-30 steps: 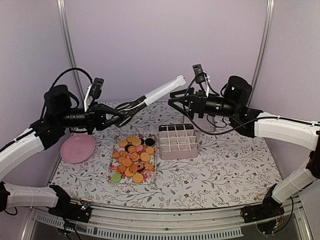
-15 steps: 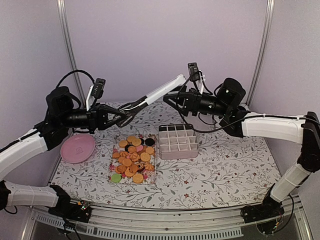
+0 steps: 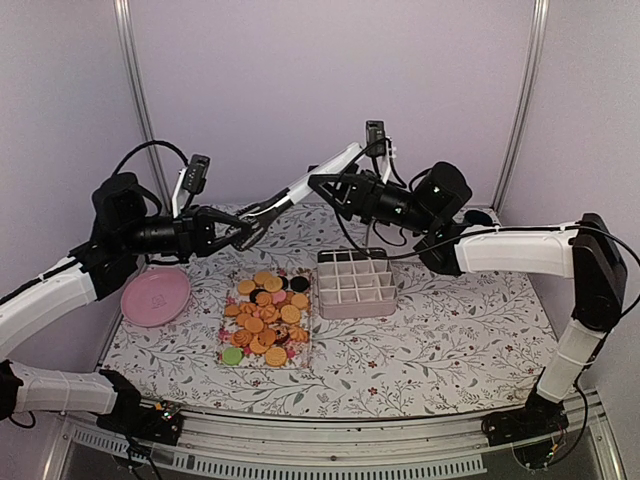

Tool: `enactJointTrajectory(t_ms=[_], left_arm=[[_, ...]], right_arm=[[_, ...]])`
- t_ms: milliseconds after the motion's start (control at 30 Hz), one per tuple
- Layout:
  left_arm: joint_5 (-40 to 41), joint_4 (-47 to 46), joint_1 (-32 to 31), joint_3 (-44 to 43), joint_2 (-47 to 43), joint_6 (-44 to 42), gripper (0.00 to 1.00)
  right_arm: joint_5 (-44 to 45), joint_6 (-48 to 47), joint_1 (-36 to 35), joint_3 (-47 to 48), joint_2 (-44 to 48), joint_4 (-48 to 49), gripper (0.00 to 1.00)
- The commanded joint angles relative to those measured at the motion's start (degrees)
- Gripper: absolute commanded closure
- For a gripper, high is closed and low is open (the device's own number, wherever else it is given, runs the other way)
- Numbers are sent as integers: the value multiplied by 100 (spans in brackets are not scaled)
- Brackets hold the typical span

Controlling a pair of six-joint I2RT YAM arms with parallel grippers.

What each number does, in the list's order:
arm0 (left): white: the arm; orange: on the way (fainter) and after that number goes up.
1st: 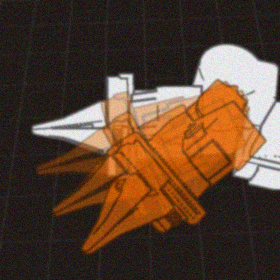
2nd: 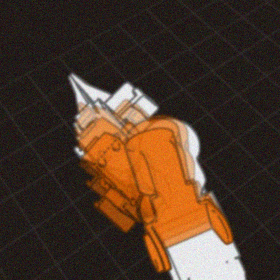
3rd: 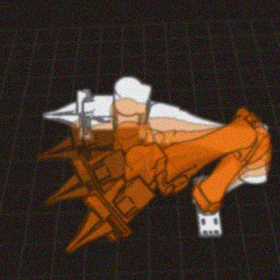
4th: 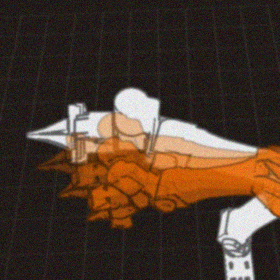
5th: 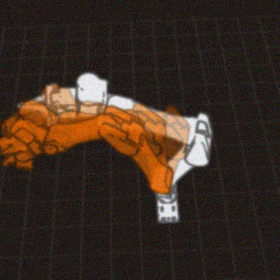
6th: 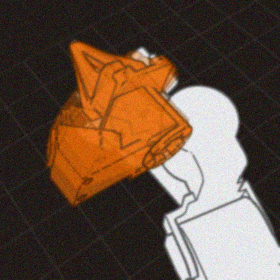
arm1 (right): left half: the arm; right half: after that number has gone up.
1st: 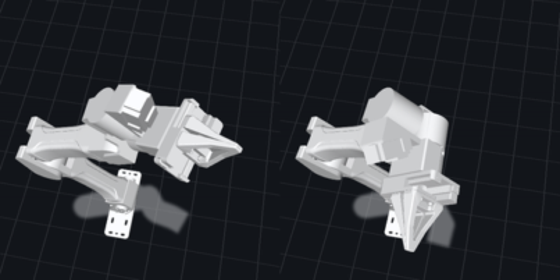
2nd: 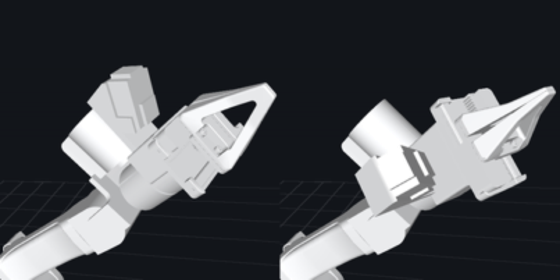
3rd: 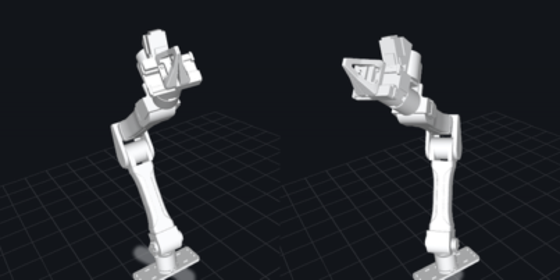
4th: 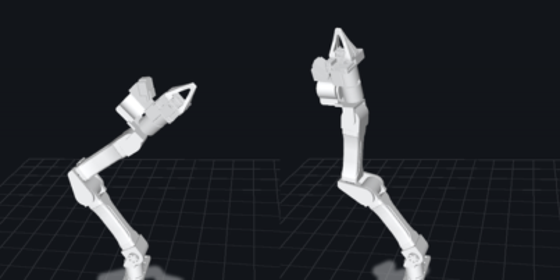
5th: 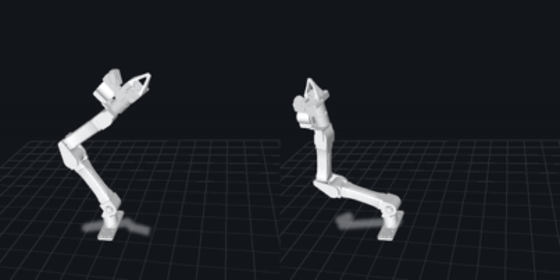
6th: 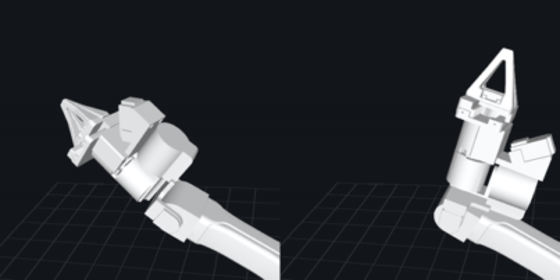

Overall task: Pack the cookies
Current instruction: Pass from the left arm to the right

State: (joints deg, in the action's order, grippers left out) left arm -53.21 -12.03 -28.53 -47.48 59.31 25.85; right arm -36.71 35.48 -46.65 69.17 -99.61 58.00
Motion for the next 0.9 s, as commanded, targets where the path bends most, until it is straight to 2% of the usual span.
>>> enactJointTrajectory(t_ms=[0, 267, 533, 867], left_arm=[[-60, -419, 41, -15, 11, 140, 100], [-86, -524, 50, -77, 68, 361, 100], [-36, -615, 173, -195, 85, 381, 100], [44, -462, 471, -46, 125, 24, 99]], right_arm=[[-106, 214, -141, 306, -228, 197, 26], [-213, 407, -266, 512, -556, 236, 25], [-190, 492, -303, 512, -623, -1, 39], [-136, 639, -230, 160, -304, 278, 52]])
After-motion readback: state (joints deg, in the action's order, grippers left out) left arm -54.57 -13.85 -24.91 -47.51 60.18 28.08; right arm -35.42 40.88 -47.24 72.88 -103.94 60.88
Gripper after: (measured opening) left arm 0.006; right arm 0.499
